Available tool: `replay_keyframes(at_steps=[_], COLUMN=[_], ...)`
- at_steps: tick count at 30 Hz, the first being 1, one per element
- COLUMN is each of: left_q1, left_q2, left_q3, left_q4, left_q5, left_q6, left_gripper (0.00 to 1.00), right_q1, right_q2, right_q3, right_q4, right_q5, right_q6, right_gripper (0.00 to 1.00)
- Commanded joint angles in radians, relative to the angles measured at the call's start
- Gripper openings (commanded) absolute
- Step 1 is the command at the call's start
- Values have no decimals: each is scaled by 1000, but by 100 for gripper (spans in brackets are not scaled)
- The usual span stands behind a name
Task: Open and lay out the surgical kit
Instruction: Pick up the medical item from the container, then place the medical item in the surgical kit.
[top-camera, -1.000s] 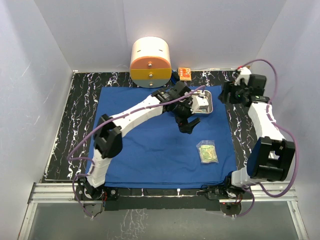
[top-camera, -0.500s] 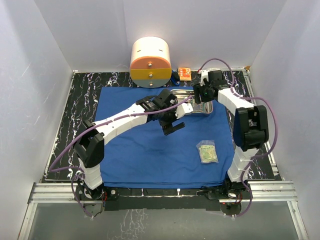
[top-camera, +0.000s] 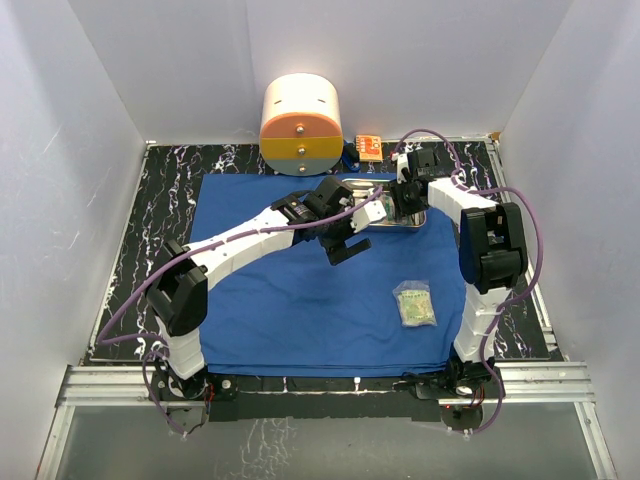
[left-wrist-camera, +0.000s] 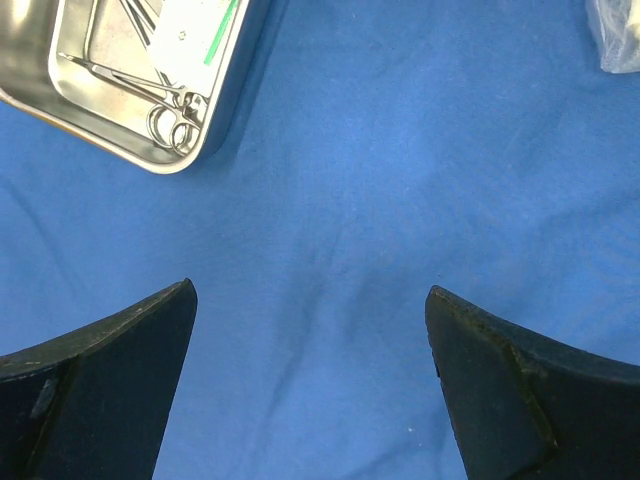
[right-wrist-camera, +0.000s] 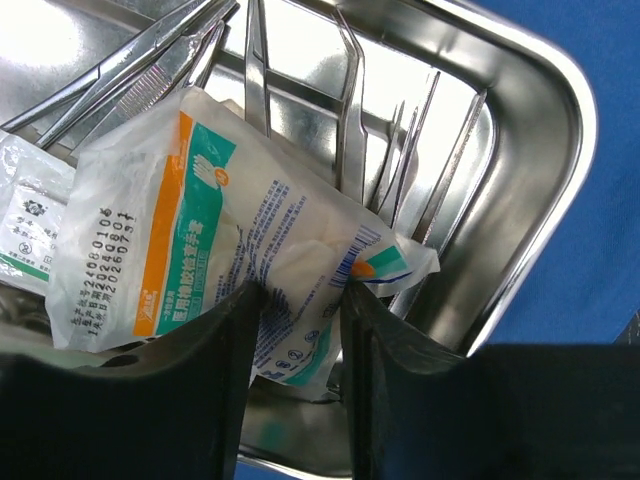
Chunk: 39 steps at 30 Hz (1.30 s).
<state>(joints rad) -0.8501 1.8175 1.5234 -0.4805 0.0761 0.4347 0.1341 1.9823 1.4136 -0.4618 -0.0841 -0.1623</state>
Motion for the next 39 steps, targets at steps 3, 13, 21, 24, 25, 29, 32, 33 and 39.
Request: replay_keyframes(at_steps=[3,13,21,24,25,29,32,33,39], left_q1=[3,99,144,143,144,144,144,144,145], left_q2=[-53,-18,66,110,125,209,247,261,305], left_q3=[-11,44,186,232,250,365,413,431,499], left_q4=[17,92,182,263,278,263,280,282,284], left_q5=[-34,-70,69,150,147,94,118,134,200], left_q6=[-3,-177,-428,-553,-603,-778,-845,-870,-936], left_gripper=[97,98,98,98,98,98,98,98,95], right_q1=[-1,-1,1,3,6,21,27,30,44], right_q2=[-43,-135,-231,-273,-286,-355,-396,-405,-438], right_q3=[29,32,12,6,4,-29,-58,-64,-103], right_q4=[14,63,106,121,124,165,186,189,197], right_q5=[5,-8,-44,-61,-61,-53,-49,-46,-35], right_q6=[-8,29,101,143,153,193,218,224,230], right_gripper=[26,14,11,11,11,12,12,12,12])
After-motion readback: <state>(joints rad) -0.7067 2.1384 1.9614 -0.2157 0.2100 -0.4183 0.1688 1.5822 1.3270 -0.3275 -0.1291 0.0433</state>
